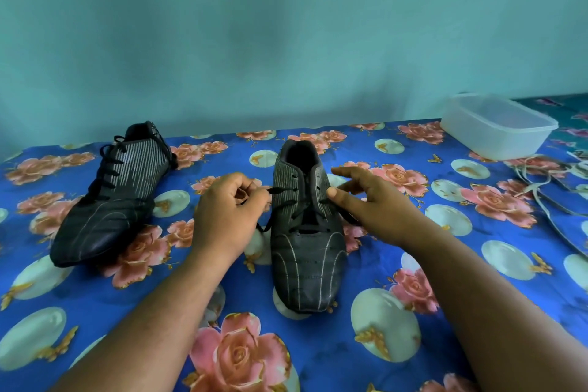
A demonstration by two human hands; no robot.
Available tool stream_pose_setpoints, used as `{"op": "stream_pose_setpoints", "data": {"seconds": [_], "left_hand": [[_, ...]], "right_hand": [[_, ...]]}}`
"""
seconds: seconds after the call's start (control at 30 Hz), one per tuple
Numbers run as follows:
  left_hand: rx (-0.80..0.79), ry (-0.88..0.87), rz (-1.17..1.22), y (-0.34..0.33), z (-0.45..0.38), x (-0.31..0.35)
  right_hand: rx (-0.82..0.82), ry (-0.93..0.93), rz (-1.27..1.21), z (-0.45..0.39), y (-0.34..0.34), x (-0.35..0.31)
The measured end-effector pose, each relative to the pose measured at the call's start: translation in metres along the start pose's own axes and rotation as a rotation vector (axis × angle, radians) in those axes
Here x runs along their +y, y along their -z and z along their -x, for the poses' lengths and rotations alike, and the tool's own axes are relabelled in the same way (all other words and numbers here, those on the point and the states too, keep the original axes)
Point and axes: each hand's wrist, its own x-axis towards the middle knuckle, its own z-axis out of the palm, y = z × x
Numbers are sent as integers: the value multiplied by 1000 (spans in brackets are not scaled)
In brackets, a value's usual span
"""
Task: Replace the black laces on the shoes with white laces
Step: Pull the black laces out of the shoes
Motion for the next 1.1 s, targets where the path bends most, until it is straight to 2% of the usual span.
{"op": "stream_pose_setpoints", "data": {"seconds": [0.1,0.17,0.27,0.33,0.5,0.77,0.87,1.1], "left_hand": [[26,66,-5,4,-3,-2],[36,91,-94,7,-5,-7],[26,24,-229,5,-5,-8],[-18,-26,-202,3,-1,-4],[-157,-4,-119,-4,10,6],[-199,35,-17,-3,11,10],[-266,6,7,-5,12,10],[-346,7,-58,-4,13,11]], "right_hand": [[-27,-32,1,1,5,-1],[-44,-37,-11,2,5,-1],[-70,-43,-38,3,6,-2],[-89,-53,-62,2,6,-2],[-99,-65,-126,0,5,-1],[-88,-63,-304,-2,-11,-1],[-73,-11,-362,0,-14,-3],[-66,-30,-305,0,-21,-5]]}}
